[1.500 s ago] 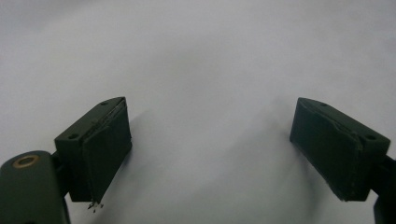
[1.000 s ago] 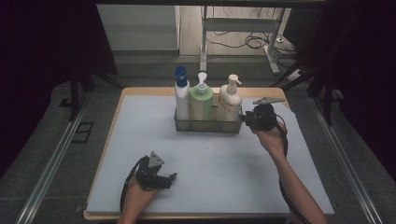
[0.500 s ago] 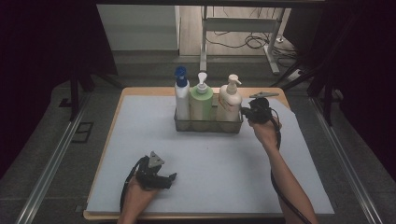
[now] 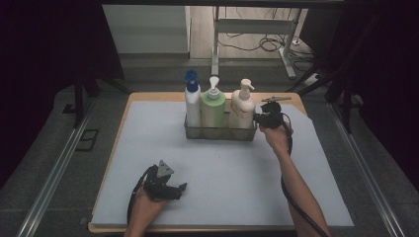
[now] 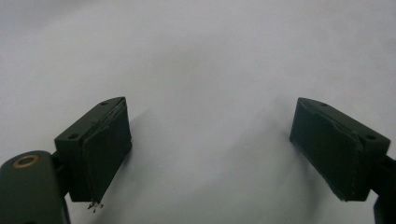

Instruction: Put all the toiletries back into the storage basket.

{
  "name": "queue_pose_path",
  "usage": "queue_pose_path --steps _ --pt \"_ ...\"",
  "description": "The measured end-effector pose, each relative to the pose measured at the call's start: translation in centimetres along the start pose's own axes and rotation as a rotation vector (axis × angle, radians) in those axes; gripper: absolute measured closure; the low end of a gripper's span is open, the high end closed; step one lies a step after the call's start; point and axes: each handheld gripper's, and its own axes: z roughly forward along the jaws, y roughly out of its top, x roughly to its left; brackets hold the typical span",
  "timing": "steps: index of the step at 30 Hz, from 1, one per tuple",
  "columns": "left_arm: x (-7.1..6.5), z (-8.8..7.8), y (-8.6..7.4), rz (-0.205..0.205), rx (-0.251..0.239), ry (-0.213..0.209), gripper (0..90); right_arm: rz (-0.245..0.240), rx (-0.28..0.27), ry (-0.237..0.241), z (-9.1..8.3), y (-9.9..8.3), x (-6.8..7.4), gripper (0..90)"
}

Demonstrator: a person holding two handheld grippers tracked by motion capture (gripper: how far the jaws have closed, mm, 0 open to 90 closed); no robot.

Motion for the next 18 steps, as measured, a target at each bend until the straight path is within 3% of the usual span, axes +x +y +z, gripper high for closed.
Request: queue_pose_path --steps 9,18 --pt "0.0 0.0 0.0 0.000 0.000 0.001 12.3 -0.016 0.026 -0.001 0.9 -0.3 0.7 86.9" --pt "0.0 0.0 0.0 -0.001 0.000 0.000 12.3 -0.033 0.040 0.026 1.8 -0.5 1.8 85.7"
